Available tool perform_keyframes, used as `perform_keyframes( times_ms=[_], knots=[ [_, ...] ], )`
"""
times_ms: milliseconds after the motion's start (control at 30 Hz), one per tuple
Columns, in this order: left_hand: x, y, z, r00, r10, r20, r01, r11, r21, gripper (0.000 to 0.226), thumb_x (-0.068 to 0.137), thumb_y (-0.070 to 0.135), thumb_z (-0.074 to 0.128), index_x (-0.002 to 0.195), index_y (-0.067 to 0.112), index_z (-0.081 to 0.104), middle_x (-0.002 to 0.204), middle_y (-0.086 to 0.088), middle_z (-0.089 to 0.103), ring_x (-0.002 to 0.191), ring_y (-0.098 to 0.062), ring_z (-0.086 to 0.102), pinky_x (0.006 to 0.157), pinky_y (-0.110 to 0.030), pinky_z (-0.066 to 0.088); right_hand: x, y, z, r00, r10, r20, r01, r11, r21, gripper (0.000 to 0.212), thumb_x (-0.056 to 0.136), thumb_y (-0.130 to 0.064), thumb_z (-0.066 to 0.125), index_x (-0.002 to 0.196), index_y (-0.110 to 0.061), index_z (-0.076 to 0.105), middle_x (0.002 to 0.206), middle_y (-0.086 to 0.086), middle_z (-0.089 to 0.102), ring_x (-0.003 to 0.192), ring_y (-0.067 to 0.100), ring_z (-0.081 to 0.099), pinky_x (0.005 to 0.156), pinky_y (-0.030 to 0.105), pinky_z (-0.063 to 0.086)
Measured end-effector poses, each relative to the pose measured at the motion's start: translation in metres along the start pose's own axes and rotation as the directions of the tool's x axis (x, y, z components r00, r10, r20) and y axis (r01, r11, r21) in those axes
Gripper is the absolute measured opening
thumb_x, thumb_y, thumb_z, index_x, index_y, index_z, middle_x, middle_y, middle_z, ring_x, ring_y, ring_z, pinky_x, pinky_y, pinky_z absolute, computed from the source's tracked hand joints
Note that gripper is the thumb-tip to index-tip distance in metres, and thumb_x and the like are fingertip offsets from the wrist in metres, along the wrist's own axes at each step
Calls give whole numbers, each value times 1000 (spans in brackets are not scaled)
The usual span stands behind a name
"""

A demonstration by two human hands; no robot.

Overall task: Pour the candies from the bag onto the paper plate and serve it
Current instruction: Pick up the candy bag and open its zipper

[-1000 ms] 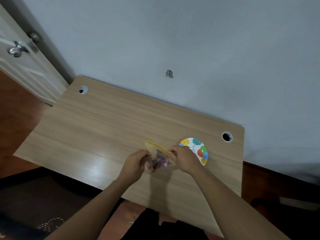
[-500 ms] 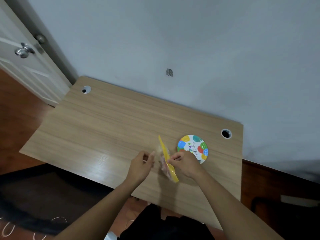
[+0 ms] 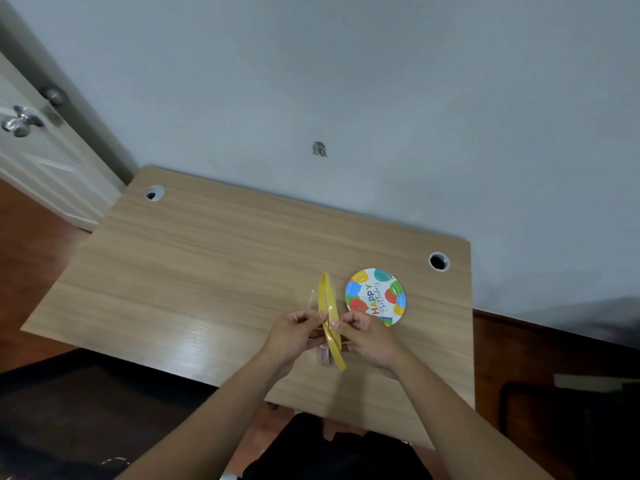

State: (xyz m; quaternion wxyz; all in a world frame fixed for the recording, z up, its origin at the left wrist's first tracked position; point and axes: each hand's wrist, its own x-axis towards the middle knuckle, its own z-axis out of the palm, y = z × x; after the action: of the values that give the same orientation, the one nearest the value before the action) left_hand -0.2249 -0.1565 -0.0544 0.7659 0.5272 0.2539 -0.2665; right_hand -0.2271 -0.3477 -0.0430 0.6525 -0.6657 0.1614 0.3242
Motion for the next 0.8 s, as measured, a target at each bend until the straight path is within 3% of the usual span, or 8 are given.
perform_keyframes(
  times_ms=[100,233,400,467,567,633,700,800],
  knots=[
    [1,-1,5,1000,17,-10,-17,1000,-20,37,107,11,65,121,-22,69,120,-36,77,105,-37,79,84,-32,69,2,-1,0,999,8,-36,-6,999,52,34,102,-25,75,116,5,69,108,24,81,93,25,77,92,47,65],
    [1,-2,7,999,33,-1,-33,999,-41,37,111,10,56,118,-23,71,119,-34,78,122,-47,73,92,-35,68,1,-5,-2,999,29,-38,-23,987,162,32,104,-22,71,119,6,70,101,14,81,91,22,78,77,30,63],
    [-1,2,13,998,40,-38,-41,999,-25,36,113,9,52,116,-18,75,116,-30,80,121,-43,75,94,-36,68,-1,-6,-3,999,36,-26,-29,968,249,32,106,-23,69,121,6,68,102,11,81,92,21,77,84,35,62],
    [2,2,14,995,21,-93,-29,996,-80,37,113,7,49,119,-20,73,119,-33,79,119,-43,75,90,-37,69,-1,-7,-2,1000,24,-15,-17,929,370,28,108,-19,65,120,6,67,110,16,82,95,24,79,82,35,64],
    [8,2,11,985,32,-167,-43,997,-65,38,113,8,47,118,-22,69,115,-34,79,111,-42,77,94,-48,67,-3,-9,0,999,-20,-34,34,881,472,15,109,-12,62,114,1,67,115,22,82,95,26,81,79,36,66],
    [12,3,8,972,70,-223,-60,997,51,34,112,14,53,114,-16,66,108,-30,81,104,-39,82,95,-53,67,0,-11,1,994,-1,-110,42,929,368,10,108,-10,64,108,-1,67,117,27,80,95,26,81,76,33,68],
    [13,8,-2,949,157,-273,-92,967,236,24,110,18,58,105,-5,64,106,-26,80,97,-36,83,89,-51,69,7,-8,-5,972,0,-234,36,988,150,6,104,-8,66,99,-5,66,119,30,76,94,27,80,75,37,70],
    [18,23,-30,887,371,-273,-137,778,613,20,102,32,63,91,15,64,93,-12,78,88,-31,83,77,-52,70,19,-1,-23,931,-77,-358,6,981,-195,13,97,-14,72,89,-11,62,112,23,76,85,29,83,75,48,72]
  ],
)
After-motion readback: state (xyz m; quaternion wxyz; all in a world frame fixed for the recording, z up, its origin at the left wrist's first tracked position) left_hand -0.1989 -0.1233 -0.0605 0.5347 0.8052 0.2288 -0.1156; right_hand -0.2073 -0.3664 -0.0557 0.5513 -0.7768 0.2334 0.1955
